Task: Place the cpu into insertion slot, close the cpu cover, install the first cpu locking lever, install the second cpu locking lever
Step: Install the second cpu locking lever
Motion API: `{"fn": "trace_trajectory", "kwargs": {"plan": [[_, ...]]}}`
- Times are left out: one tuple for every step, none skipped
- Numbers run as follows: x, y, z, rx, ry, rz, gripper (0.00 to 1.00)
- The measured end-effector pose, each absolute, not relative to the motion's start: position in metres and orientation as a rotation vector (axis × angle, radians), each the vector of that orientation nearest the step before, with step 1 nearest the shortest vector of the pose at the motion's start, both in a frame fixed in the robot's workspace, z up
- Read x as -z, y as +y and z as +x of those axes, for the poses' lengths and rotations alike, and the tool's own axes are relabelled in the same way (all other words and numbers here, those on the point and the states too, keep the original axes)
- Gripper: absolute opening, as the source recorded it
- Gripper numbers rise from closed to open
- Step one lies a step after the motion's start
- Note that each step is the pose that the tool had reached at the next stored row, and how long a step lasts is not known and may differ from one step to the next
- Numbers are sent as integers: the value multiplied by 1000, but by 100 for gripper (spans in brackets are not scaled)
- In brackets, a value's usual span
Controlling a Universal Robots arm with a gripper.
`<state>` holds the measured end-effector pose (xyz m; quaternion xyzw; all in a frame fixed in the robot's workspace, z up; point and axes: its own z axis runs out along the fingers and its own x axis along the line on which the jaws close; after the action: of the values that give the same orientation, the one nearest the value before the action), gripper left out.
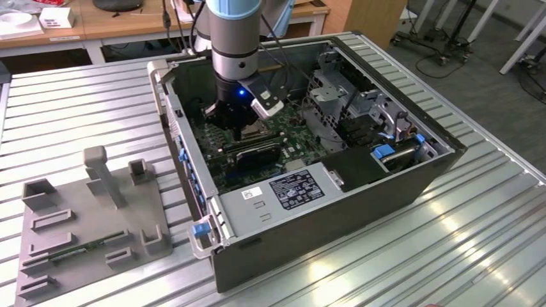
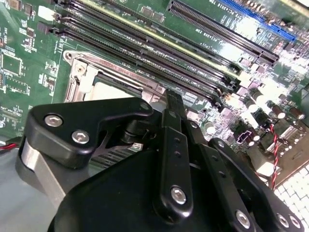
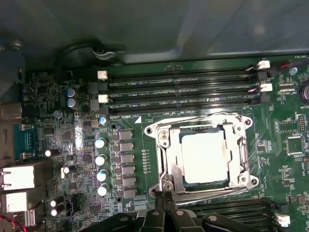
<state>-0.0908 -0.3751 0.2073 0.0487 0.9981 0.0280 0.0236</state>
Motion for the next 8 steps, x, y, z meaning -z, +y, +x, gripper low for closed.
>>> {"fn": "trace_trajectory", "kwargs": {"plan": [[-207,-375,-91,-87,3089,151,10],[-206,-376,-91,-87,3090,151,10],[-205,-376,-91,-87,3090,151,10],[-204,-376,-91,-87,3090,151,10],[-203,-377,-91,-87,3090,151,10],[-202,-377,-91,-87,3090,151,10],[-202,-377,-92,-86,3090,151,10],[-201,-377,-92,-86,3090,151,10]]}}
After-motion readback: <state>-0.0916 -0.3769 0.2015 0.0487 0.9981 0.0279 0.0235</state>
